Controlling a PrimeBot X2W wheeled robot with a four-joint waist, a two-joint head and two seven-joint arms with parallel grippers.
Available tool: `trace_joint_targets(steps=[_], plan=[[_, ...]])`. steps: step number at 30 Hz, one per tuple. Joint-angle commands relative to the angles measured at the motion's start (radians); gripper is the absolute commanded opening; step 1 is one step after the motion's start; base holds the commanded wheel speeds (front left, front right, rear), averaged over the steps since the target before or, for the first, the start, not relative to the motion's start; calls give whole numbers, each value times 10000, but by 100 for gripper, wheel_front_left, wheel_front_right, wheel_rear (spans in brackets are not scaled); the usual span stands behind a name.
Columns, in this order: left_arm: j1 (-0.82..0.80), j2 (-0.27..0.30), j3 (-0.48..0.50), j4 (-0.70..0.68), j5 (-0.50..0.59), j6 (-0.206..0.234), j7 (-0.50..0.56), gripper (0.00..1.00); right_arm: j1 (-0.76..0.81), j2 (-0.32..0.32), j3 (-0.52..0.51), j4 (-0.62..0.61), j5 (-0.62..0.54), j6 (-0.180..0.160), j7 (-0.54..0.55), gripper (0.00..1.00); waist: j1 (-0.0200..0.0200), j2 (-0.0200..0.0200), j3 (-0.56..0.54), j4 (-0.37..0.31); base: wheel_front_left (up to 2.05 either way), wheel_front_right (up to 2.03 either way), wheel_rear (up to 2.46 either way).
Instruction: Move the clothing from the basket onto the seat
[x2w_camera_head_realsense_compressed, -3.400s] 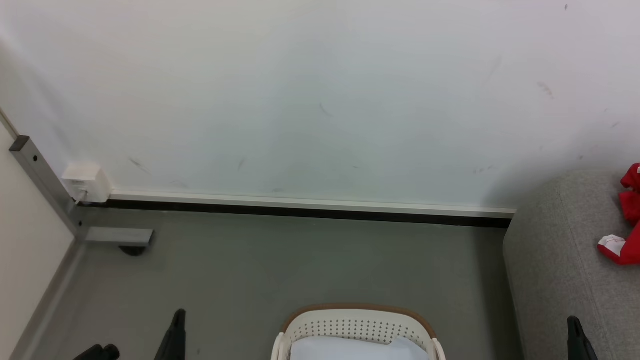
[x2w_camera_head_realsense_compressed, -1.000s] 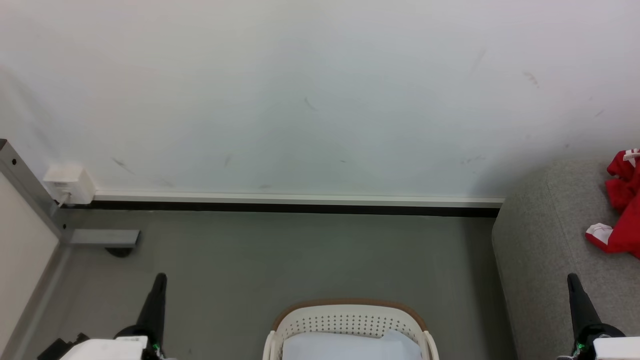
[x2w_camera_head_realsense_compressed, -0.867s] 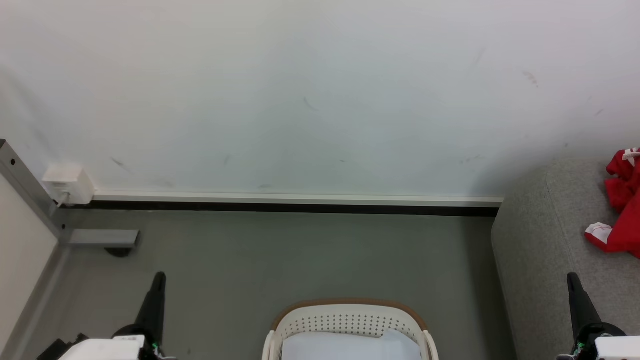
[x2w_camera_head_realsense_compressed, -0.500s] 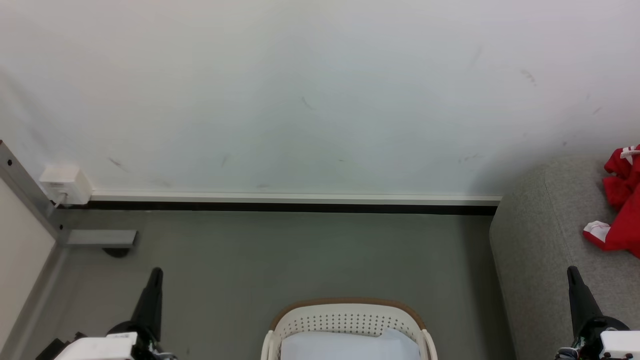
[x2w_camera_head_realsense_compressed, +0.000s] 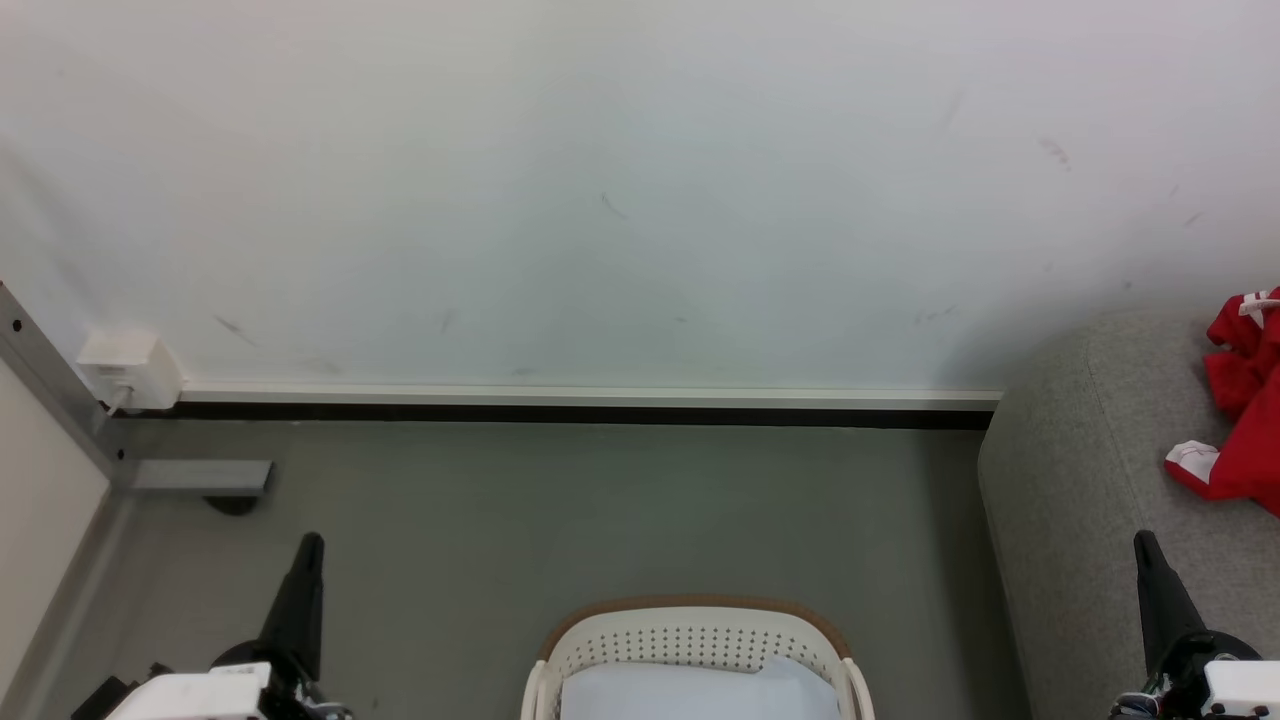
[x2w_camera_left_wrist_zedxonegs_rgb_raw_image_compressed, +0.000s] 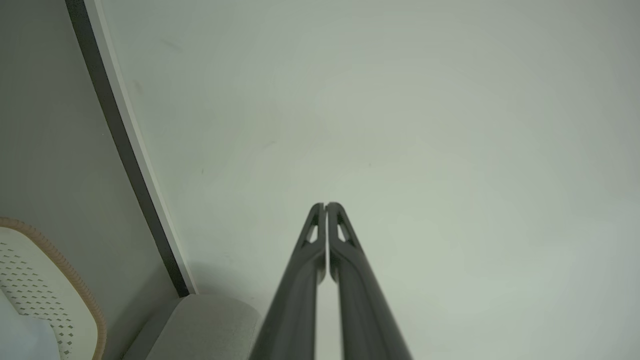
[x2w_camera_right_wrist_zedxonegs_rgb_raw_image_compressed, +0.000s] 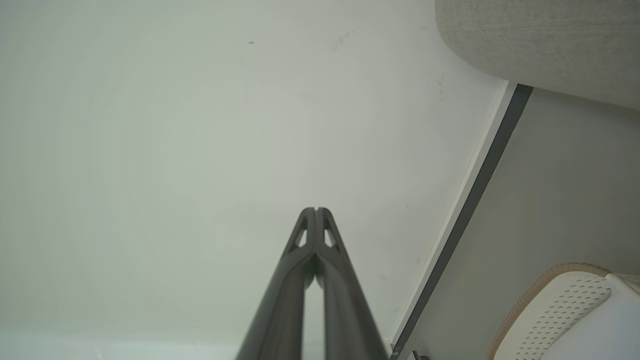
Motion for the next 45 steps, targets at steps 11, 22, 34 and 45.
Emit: trace_joint_targets(steps=[11,22,34,45], plan=[[-74,19,30,-28,-134,-65,45,0,-136,-77,-35,28,14,-24,27,0,0,0,0,1,0,0,0],[-73,19,30,-29,-135,-63,44,0,-136,-77,-34,28,14,-24,27,0,0,0,0,1,0,0,0],[-73,19,29,-30,-136,-65,43,0,-135,-77,-33,28,15,-24,26,0,0,0,0,1,0,0,0],[-73,19,28,-31,-136,-63,43,0,-135,-75,-32,28,15,-24,25,0,0,0,0,1,0,0,0]])
